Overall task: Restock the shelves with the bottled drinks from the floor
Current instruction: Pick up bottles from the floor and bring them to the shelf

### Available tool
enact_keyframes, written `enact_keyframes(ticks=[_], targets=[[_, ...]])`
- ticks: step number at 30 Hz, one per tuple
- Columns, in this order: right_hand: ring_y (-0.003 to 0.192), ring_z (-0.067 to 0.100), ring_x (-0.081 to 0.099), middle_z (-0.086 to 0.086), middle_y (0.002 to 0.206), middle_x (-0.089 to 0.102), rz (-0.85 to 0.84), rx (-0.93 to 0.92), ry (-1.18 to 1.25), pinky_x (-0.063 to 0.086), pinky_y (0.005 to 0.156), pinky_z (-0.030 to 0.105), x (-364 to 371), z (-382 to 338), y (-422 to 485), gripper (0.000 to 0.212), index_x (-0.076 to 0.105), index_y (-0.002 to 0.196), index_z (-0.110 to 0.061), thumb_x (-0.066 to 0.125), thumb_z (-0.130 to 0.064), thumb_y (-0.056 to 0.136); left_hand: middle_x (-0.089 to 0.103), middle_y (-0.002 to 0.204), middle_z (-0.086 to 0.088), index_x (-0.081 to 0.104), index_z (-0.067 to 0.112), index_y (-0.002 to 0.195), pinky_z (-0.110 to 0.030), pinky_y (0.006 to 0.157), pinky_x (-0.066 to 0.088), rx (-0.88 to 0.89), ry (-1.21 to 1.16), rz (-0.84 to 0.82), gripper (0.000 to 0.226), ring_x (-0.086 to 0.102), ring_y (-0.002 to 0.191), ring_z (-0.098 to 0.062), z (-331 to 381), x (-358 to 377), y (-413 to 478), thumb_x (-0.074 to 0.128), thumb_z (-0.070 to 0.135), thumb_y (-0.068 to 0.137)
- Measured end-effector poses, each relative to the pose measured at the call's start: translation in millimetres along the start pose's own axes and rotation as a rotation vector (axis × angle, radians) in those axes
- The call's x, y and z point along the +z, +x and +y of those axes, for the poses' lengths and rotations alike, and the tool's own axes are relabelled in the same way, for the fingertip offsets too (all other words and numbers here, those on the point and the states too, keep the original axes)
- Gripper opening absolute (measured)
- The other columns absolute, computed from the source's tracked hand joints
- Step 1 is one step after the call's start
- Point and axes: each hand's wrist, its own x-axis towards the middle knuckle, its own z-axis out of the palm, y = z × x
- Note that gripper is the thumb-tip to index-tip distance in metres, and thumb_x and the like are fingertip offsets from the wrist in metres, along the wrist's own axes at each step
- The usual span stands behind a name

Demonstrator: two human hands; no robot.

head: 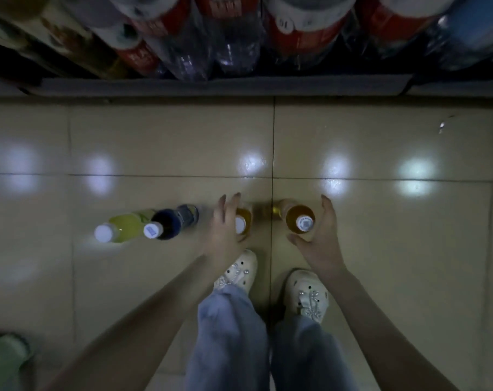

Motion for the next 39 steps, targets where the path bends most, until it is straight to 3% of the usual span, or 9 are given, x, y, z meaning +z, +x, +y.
enact_keyframes(ticks=[2,4,9,14,17,23,31,34,39], targets=[[0.139,0.017,0.024,0.009,0.152,0.026,-0.046,0.012,-0.074,0.013,0.102,0.009,-17,-34,-20,0.102,0.016,0.150,-0.008,0.080,0.002,0.071,-0.001,0.160,-0.012,0.005,0.034,0.150,-0.030,0.094,0.039,-0.058,-0.037,-0.120,0.094,0.032,0.138,-0.031,36,-32,-17,0.072,0.025,0.084],[0.141,0.024,0.022,0.012,0.153,0.023,-0.064,-0.012,-0.115,0.011,0.100,0.006,-35,-77,-45,0.097,0.015,0.150,-0.009,0.075,0.004,0.075,-0.007,0.160,-0.010,-0.003,0.031,0.152,-0.031,0.098,0.037,-0.077,-0.040,-0.194,0.092,0.031,0.139,-0.030,78,-74,-37,0.065,0.025,0.090],[0.134,0.026,0.032,0.016,0.143,0.036,-0.012,-0.122,-0.160,0.012,0.093,-0.005,-110,-217,-112,0.072,0.032,0.143,-0.003,0.069,0.002,0.082,0.013,0.158,-0.006,0.009,0.025,0.153,-0.029,0.097,0.039,0.072,-0.113,-0.146,0.077,0.041,0.132,-0.028,184,-210,-92,0.056,0.018,0.093],[0.129,0.024,0.041,0.009,0.143,0.037,-0.005,-0.249,-0.254,0.029,0.101,0.018,-203,-378,-169,0.066,0.036,0.142,-0.009,0.068,-0.008,0.084,0.030,0.151,-0.008,0.022,0.018,0.150,-0.032,0.095,0.039,0.239,-0.011,-0.005,0.062,0.043,0.128,-0.030,280,-371,-141,0.052,0.021,0.096],[0.129,0.024,0.042,0.013,0.136,0.044,0.086,-0.462,-0.296,0.024,0.098,0.010,-263,-478,-207,0.067,0.039,0.140,-0.006,0.071,-0.006,0.081,0.033,0.150,-0.004,0.029,0.019,0.148,-0.032,0.098,0.042,0.444,0.070,0.078,0.055,0.041,0.131,-0.023,341,-466,-181,0.050,0.028,0.098],[0.134,0.014,0.035,0.002,0.148,0.034,0.365,-0.756,-0.326,0.025,0.097,0.013,-375,-643,-281,0.065,0.027,0.148,-0.017,0.061,-0.023,0.093,0.032,0.149,0.001,0.032,0.022,0.146,-0.026,0.088,0.043,0.797,0.225,0.325,0.051,0.041,0.129,-0.017,457,-613,-245,0.046,0.036,0.099],[0.134,0.012,0.036,0.000,0.147,0.036,0.660,-1.079,-0.216,0.037,0.108,0.030,-487,-764,-324,0.063,0.029,0.148,-0.018,0.061,-0.019,0.093,0.052,0.132,-0.001,0.051,0.014,0.133,-0.023,0.091,0.046,1.106,0.148,0.916,0.040,0.050,0.119,-0.013,578,-724,-296,0.055,0.027,0.095],[0.136,0.017,0.035,0.004,0.145,0.038,0.741,-1.174,-0.224,0.030,0.109,0.027,-517,-790,-322,0.063,0.030,0.148,-0.016,0.061,-0.016,0.092,0.045,0.140,-0.006,0.047,0.016,0.138,-0.030,0.098,0.044,1.069,0.120,1.090,0.045,0.042,0.129,-0.019,614,-745,-297,0.055,0.028,0.095],[0.138,0.023,0.025,0.010,0.149,0.033,0.820,-1.234,-0.293,0.024,0.112,0.030,-543,-815,-308,0.066,0.027,0.150,-0.015,0.060,-0.016,0.093,0.022,0.152,-0.017,0.030,0.026,0.148,-0.047,0.106,0.038,0.888,0.077,1.178,0.061,0.026,0.137,-0.034,654,-767,-278,0.056,0.031,0.093]])
